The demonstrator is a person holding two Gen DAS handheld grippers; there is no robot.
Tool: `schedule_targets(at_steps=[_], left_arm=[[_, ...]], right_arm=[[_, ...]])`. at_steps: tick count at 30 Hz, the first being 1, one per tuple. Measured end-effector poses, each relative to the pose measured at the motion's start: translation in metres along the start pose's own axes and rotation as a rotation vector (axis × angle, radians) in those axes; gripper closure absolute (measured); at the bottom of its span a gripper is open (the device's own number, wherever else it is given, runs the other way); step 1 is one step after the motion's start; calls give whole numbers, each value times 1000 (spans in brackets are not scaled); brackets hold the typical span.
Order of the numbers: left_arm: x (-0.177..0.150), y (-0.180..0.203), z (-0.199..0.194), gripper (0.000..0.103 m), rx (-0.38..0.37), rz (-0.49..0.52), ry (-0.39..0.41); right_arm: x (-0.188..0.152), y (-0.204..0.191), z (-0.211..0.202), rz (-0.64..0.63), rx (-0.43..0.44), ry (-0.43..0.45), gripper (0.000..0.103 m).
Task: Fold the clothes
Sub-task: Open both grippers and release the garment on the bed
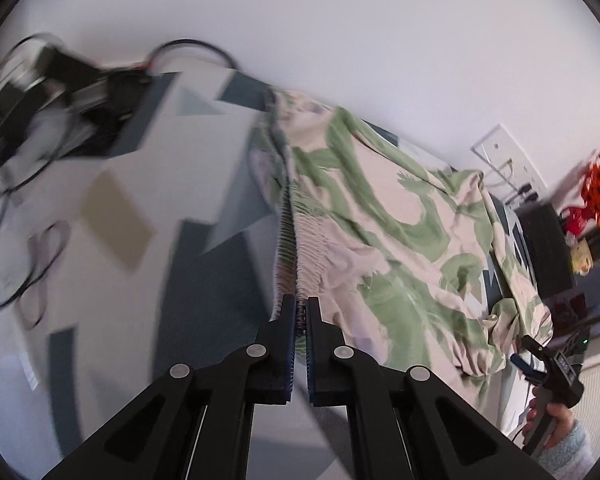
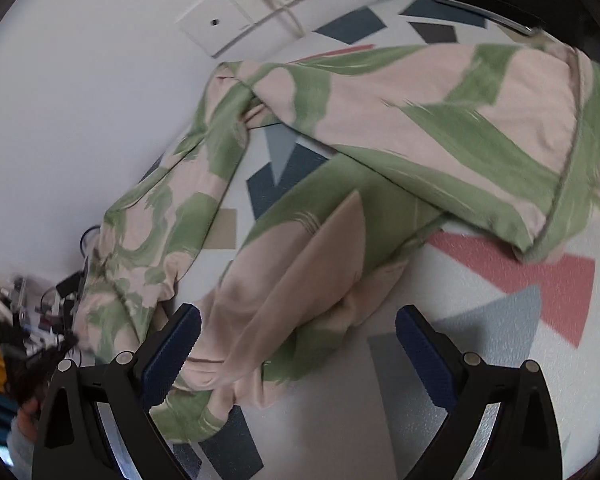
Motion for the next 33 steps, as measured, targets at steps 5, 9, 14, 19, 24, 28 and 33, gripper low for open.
schedule_targets(at_steps=[5, 9, 14, 19, 24, 28, 33], left_arm=[[-36, -42, -15, 100, 45, -90, -21], [-58, -52, -10, 99, 55, -117, -58], [-63, -40, -9, 93, 53, -70, -66], [-69, -49, -17, 81, 18, -128, -64], [-94, -50, -27, 77, -89, -299, -80], [-109, -38, -15, 75, -170, -394, -111], [-103, -32, 12, 75, -155, -454, -105]], right_arm=[[-12, 9, -11, 3, -85, 53, 4], [-25, 13, -9, -60, -164, 58, 16], [-23, 8, 4, -184, -256, 66, 23], [-14, 1, 20, -281, -363, 81, 22], [-12, -9, 26, -345, -397, 83, 44], [-15, -11, 22, -318, -337, 74, 93], [-18, -3, 8, -216, -248, 96, 98]])
Point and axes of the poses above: each gripper's, at about its wrist camera, not at the fingertips, and z roughly the way its jaws point, y to its right, x to its top, the point moved 6 cm from there along z, roughly the way its jaws point
